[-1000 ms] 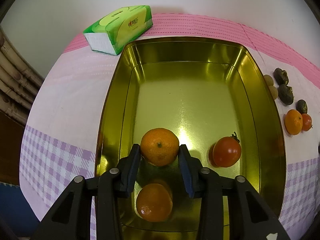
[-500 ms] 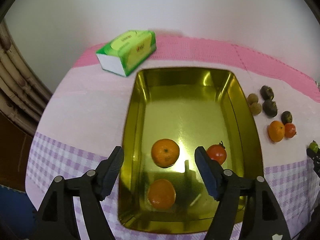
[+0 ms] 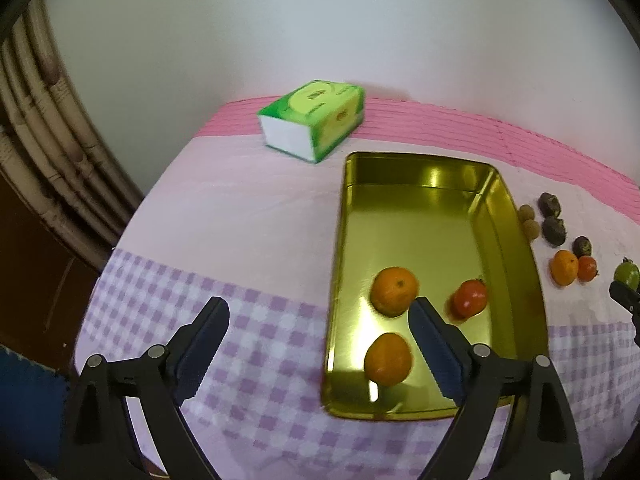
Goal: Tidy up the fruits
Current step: 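Lower the green tomato into the tin with the right tool and release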
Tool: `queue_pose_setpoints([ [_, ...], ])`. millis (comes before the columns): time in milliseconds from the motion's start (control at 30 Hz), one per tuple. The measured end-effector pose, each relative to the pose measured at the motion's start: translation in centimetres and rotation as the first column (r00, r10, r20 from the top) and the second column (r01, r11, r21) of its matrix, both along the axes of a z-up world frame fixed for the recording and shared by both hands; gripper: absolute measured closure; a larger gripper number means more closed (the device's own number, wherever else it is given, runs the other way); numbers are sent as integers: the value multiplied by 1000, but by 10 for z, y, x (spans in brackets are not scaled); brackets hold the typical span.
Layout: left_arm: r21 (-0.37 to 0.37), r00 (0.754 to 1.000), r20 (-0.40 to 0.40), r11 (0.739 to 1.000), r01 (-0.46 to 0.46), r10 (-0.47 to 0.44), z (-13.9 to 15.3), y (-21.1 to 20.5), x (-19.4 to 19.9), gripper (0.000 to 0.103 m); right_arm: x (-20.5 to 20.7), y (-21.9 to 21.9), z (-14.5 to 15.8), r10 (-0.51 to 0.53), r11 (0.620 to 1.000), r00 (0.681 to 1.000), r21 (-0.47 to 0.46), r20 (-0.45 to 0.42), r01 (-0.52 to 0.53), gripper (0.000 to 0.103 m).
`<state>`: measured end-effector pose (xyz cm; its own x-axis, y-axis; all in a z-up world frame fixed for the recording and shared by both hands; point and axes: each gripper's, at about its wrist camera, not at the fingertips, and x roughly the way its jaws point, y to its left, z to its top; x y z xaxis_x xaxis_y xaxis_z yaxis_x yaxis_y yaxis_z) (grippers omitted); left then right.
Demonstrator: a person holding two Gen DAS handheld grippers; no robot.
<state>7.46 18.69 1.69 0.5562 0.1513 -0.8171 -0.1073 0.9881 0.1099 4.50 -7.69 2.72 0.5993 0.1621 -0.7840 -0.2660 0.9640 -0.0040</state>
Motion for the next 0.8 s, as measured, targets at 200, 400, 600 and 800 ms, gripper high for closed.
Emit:
queue_pose_setpoints([
  [200,20,1000,-11,1000,-24,25,-4,13,-14,9,4,60,1,120,993,992,7,-33,-120,64],
  [400,-11,998,-38,998,-57,56,-11,28,-20,8,11,104,-8,196,980,978,-16,-69,-198,64],
  [600,-39,997,-37,997,-68,67,-10,36,-19,6,13,133,-25,239,968,965,-58,-113,-246,64],
  [800,-59,996,-43,995,-83,80,-10,41,-17,6,16,145,-36,257,960,956,-79,-140,-270,64],
])
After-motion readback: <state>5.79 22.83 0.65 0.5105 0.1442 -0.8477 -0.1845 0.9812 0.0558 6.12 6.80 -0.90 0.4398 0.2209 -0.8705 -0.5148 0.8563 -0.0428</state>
